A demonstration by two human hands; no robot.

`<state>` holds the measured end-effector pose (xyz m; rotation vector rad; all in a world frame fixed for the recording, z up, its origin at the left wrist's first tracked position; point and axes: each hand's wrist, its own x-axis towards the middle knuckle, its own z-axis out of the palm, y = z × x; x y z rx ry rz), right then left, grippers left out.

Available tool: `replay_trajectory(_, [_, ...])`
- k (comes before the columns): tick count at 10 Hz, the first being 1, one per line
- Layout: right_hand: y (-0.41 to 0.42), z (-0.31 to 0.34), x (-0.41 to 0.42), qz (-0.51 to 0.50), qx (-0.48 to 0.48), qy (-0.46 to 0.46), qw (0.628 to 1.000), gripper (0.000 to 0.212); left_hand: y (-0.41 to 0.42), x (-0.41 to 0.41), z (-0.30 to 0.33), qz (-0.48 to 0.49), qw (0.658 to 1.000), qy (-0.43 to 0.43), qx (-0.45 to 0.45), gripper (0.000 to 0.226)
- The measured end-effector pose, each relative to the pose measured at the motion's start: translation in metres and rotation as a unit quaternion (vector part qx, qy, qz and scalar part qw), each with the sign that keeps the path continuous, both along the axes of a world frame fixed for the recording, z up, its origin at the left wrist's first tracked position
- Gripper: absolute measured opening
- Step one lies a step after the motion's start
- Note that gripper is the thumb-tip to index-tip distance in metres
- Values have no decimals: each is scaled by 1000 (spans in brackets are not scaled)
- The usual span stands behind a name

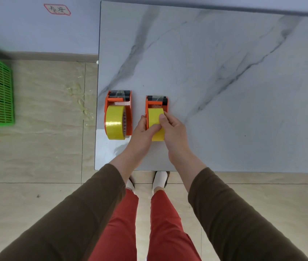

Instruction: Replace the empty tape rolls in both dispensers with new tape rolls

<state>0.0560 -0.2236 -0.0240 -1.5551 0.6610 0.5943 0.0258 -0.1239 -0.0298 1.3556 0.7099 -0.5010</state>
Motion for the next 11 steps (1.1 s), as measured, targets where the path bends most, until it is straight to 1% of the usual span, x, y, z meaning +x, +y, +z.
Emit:
replay_trajectory(3, [-1,3,-4,-2,1,10,1000,32,-3,-6,2,20,1000,7,20,26])
replay_trajectory(5, [-3,5,-2,-4,-5,8,1000,34,0,-9,-4,15,999,10,42,27])
replay_trajectory(6, [-4,6,-1,-3,-12,4,1000,36,2,-11,-5,10,999,8,48,38])
replay_trajectory(7, [-6,6,-1,4,-18,6,1000,41,4,-13,-7,22,998,11,51,35])
replay_trajectory(8, [-8,10,-2,5,-27,4,1000,42,5,-15,-6,31,998,6,56,36])
replay_trajectory(9, [-11,19,-3,9,-34,1,999,41,7,-17,0,17,998,7,64,42])
replay_trajectory(11, [-17,49,-3,23,-28,-8,999,39,9,-18,34,6,999,-3,50,55])
